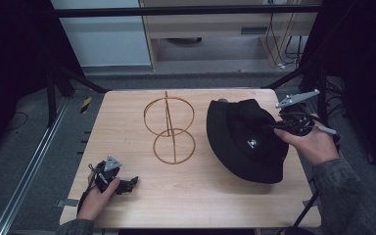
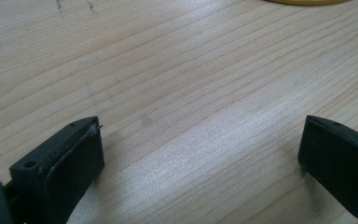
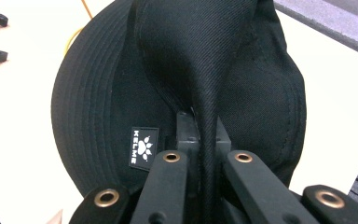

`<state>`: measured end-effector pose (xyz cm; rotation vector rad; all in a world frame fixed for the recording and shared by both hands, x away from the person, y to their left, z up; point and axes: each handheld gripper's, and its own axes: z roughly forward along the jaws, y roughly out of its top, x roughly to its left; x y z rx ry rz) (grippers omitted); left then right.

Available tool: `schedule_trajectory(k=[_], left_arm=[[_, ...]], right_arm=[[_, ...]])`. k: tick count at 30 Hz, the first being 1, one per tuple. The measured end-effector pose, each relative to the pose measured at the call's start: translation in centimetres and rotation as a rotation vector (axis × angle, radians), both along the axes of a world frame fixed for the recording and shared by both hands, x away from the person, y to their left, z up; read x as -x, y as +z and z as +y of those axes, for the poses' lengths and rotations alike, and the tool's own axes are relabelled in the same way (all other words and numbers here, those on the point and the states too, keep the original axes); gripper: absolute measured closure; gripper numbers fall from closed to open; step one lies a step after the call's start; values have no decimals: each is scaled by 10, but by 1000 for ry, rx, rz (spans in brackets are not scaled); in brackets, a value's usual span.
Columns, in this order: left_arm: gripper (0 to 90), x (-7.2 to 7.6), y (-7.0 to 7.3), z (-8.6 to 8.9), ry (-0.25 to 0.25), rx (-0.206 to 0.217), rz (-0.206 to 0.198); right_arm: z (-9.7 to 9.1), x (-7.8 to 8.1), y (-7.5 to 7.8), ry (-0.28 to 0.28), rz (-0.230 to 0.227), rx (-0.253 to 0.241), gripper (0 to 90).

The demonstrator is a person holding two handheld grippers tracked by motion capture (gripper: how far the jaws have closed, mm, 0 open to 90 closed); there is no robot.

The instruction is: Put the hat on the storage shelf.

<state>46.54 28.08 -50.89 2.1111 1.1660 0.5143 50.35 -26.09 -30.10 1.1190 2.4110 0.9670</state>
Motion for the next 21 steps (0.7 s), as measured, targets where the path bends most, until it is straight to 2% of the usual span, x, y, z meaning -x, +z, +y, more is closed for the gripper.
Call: schedule_trajectory(k=[10,21], left_arm=[[0,0,0,0,-1,1,-1],[0,0,0,0,-1,1,-1]], right_arm=[[-3,9,3,1,-20,-19,889],[-4,17,14,3,-47,-31,889]])
